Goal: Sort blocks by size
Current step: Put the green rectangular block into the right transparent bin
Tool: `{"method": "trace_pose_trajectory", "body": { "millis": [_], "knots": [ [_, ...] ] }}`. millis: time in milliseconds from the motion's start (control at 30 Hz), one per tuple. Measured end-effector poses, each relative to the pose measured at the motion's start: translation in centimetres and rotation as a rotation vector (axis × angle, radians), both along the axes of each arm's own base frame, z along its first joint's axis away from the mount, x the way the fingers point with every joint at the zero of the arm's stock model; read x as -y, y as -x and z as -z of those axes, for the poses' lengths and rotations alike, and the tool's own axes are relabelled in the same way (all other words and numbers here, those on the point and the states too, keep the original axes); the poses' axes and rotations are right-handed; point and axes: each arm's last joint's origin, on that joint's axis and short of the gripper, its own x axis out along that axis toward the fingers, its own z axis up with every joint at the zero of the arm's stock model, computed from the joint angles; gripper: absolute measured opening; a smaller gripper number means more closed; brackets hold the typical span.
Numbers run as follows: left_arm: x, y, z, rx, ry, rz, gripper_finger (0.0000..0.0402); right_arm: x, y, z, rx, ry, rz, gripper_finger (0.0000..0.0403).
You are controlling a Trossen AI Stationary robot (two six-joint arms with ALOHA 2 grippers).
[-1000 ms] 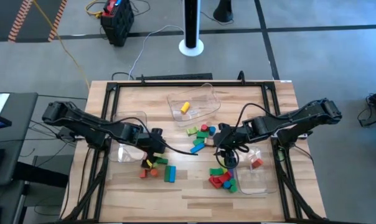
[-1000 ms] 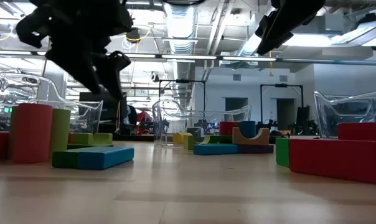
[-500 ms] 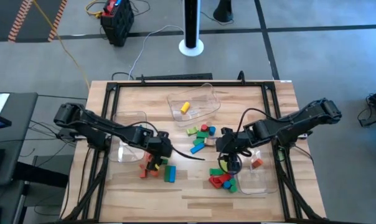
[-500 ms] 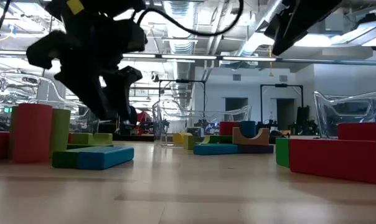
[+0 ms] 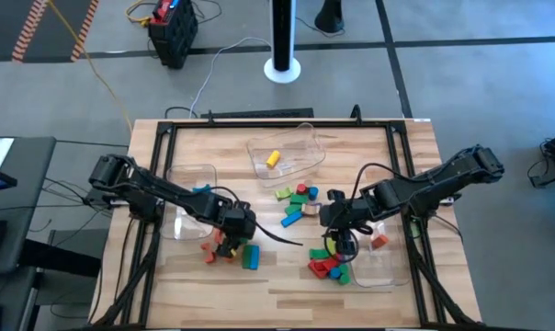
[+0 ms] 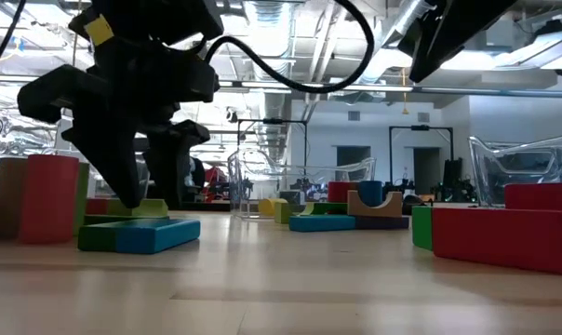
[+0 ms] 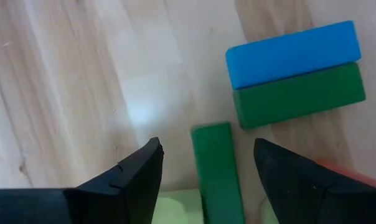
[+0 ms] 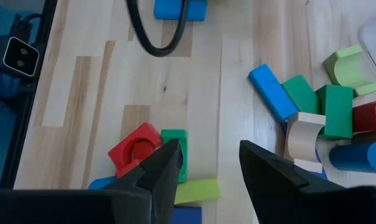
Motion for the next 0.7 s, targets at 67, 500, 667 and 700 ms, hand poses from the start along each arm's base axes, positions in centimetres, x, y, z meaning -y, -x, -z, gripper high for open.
{"method": "trace_pose_trajectory", "body": {
  "millis": [67,500,667,700],
  "knots": [
    [0.2,0.0,0.0,0.005,0.001,0.007,0.0239,0.0,0.0,0.0,0.003,0.008,-0.002,0.0195],
    [0.2,-0.6,2.2,-0.072,-0.003,0.004,0.0179,0.1,-0.1,-0.1,0.019,0.028,0.006,0.0195],
    [0.4,-1.4,2.4,-0.106,-0.021,0.012,0.0169,0.1,-0.1,-0.1,0.021,0.028,0.006,0.0195],
    [0.4,-1.6,2.1,-0.107,-0.028,0.012,0.0165,0.1,-0.1,-0.1,0.02,0.028,0.006,0.0195]
  ]
}}
